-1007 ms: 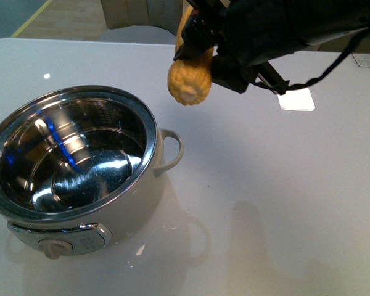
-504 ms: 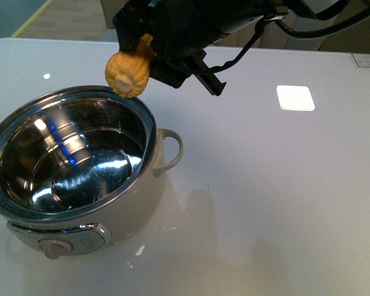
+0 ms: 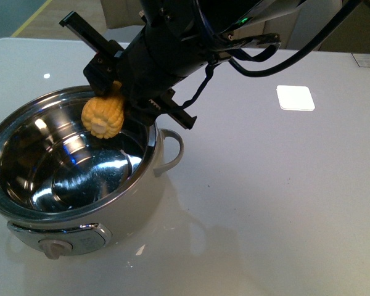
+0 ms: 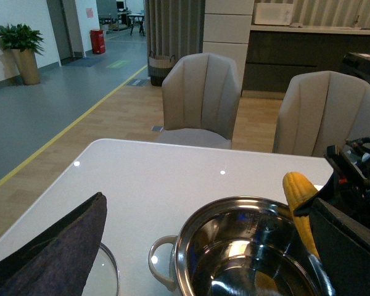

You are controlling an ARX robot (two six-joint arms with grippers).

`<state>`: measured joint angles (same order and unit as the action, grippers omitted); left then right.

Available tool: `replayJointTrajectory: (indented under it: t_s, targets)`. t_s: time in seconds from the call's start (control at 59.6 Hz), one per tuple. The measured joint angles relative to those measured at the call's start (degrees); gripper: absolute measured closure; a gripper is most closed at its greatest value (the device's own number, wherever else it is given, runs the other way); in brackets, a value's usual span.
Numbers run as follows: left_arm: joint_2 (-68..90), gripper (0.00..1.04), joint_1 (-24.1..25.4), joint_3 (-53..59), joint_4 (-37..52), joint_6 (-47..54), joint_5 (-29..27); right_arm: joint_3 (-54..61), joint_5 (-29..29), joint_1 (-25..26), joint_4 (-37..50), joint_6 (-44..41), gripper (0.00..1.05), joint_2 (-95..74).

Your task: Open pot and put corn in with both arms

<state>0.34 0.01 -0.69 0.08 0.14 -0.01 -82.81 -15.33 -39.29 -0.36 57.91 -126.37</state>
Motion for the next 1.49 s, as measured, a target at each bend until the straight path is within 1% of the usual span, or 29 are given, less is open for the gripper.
replayJointTrajectory:
  t_s: [0.252, 0.42, 0.47, 0.554, 0.621, 0.655, 0.722, 0.756, 0.772, 0.856, 0.991, 1.041, 1.142, 1.259, 1.326, 1.494]
  targets:
    - [0.0, 0.07, 0.0, 0.0, 0.0, 0.0, 0.0, 0.1, -2.8, -1.2, -3.3, -3.7, 0.82, 0.0]
    - [0.0, 0.07, 0.0, 0.0, 0.0, 0.0, 0.0, 0.5, -3.5, -1.5, -4.4, -5.9, 0.73, 0.0]
    - [0.0, 0.07, 0.0, 0.0, 0.0, 0.0, 0.0, 0.9, -3.5, -1.5, -4.6, -6.5, 0.66, 0.0]
    - [0.0, 0.07, 0.0, 0.0, 0.0, 0.0, 0.0, 1.1, -3.5, -1.4, -4.6, -6.7, 0.48, 0.0]
    - [0.0, 0.07, 0.0, 0.0, 0.0, 0.0, 0.0, 1.2, -3.5, -1.3, -4.5, -6.7, 0.37, 0.0]
    - [0.0, 0.07, 0.0, 0.0, 0.0, 0.0, 0.0, 1.3, -3.5, -1.2, -4.3, -6.7, 0.34, 0.0]
    - [0.0, 0.07, 0.0, 0.0, 0.0, 0.0, 0.0, 1.6, -3.6, -1.0, -3.8, -6.7, 0.33, 0.0]
    - [0.0, 0.07, 0.0, 0.0, 0.0, 0.0, 0.0, 1.8, -3.7, -0.9, -3.6, -6.7, 0.28, 0.0]
    - [0.0, 0.07, 0.0, 0.0, 0.0, 0.0, 0.0, 2.0, -3.8, -0.7, -3.4, -6.6, 0.23, 0.0]
    - [0.0, 0.07, 0.0, 0.0, 0.0, 0.0, 0.0, 3.1, -4.0, -0.1, -2.2, -6.0, 0.11, 0.4]
    - [0.0, 0.07, 0.0, 0.0, 0.0, 0.0, 0.0, 6.3, -4.0, 1.7, 1.9, -4.0, 0.11, 3.1]
    - [0.0, 0.07, 0.0, 0.0, 0.0, 0.0, 0.0, 9.2, -4.0, 3.5, 5.3, -2.0, 0.11, 6.3]
    - [0.0, 0.07, 0.0, 0.0, 0.0, 0.0, 0.0, 12.6, -3.7, 6.1, 8.8, -0.2, 0.11, 10.8]
    - [0.0, 0.07, 0.0, 0.0, 0.0, 0.0, 0.0, 18.7, -2.3, 10.6, 13.2, 1.3, 0.09, 18.3]
    - [0.0, 0.07, 0.0, 0.0, 0.0, 0.0, 0.0, 23.6, -0.3, 13.9, 13.7, 0.2, 0.09, 24.1]
    - [0.0, 0.07, 0.0, 0.0, 0.0, 0.0, 0.0, 33.6, 4.1, 21.2, 12.5, -7.5, 0.09, 35.7]
